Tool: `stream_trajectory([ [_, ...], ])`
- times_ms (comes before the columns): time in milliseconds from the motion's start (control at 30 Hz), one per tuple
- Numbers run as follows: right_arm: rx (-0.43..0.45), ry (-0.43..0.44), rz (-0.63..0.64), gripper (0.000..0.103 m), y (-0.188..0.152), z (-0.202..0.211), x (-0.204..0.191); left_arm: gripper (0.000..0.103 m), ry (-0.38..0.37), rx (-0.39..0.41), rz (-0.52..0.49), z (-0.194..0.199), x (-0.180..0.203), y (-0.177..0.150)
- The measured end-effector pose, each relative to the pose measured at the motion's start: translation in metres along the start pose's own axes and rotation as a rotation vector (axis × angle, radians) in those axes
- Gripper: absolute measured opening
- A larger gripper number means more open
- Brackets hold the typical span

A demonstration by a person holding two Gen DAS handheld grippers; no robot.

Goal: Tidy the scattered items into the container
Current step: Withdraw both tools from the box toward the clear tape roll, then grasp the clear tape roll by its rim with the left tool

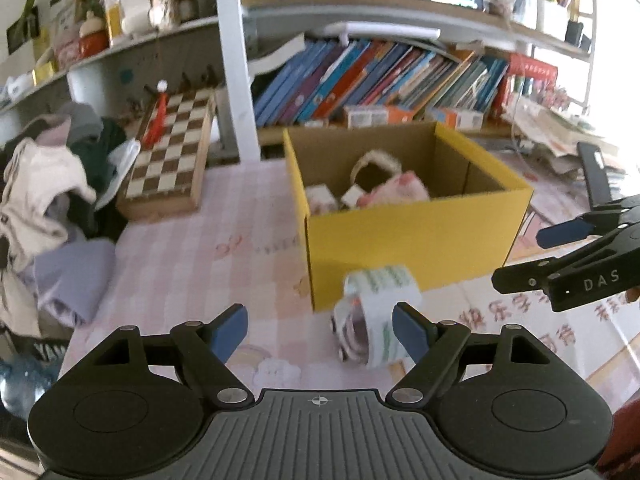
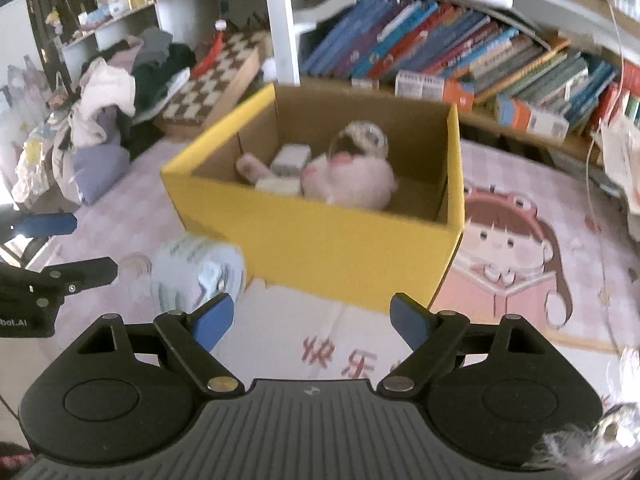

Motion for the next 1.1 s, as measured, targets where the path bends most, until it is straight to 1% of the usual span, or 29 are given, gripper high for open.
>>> stream_trajectory([
  [33,-0.011,0.000,-0.004,0.085,-0.005,-0.002,0.000,0.082,0.004,-0.011,0.003,-0.001,0.000,-0.004],
  [100,-0.033,-0.002,-0.016,0.085,-0.013,-0.006,-0.001,0.087,0.013,-0.037,0.018,-0.004,0.001,-0.013],
  [200,-0.060,-0.035,-0.055,0.085,-0.025,-0.012,0.002,0.088,0.014,-0.077,0.044,-0.009,0.007,-0.026],
  [267,-0.084,-0.046,-0.075,0.085,-0.032,-0.016,0.004,0.088,0.004,-0.104,0.034,-0.012,0.012,-0.033],
  [367,-0.094,-0.050,-0.090,0.085,-0.034,-0.018,0.007,0.090,0.014,-0.125,0.002,-0.017,0.016,-0.037],
  [500,-0.096,-0.046,-0.100,0.085,-0.034,-0.020,0.009,0.094,0.017,-0.133,0.000,-0.021,0.018,-0.038],
  [667,-0.067,-0.037,-0.116,0.085,-0.029,-0.020,0.011,0.095,0.005,-0.141,-0.028,-0.026,0.027,-0.040],
  [767,-0.054,-0.046,-0.137,0.085,-0.025,-0.020,0.016,0.095,0.004,-0.140,-0.049,-0.029,0.032,-0.039],
  [933,-0.061,-0.040,-0.206,0.085,-0.022,-0.025,0.025,0.095,0.016,-0.136,-0.059,-0.038,0.034,-0.035],
  [1000,-0.065,-0.031,-0.207,0.085,-0.023,-0.026,0.025,0.094,0.008,-0.128,-0.056,-0.041,0.037,-0.031],
  [1100,-0.067,-0.022,-0.198,0.085,-0.023,-0.028,0.025,0.093,-0.015,-0.087,-0.053,-0.044,0.043,-0.023],
])
Point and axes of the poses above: each gripper's, at about its wrist camera, not at the fingertips, and z roughly against the way its jaws point, x to its right, y to its top, the point moved 10 cm from there along -z, roughly the way its jaws point, and after that the axes turned 6 degrees about x, right-handed, at the moved point
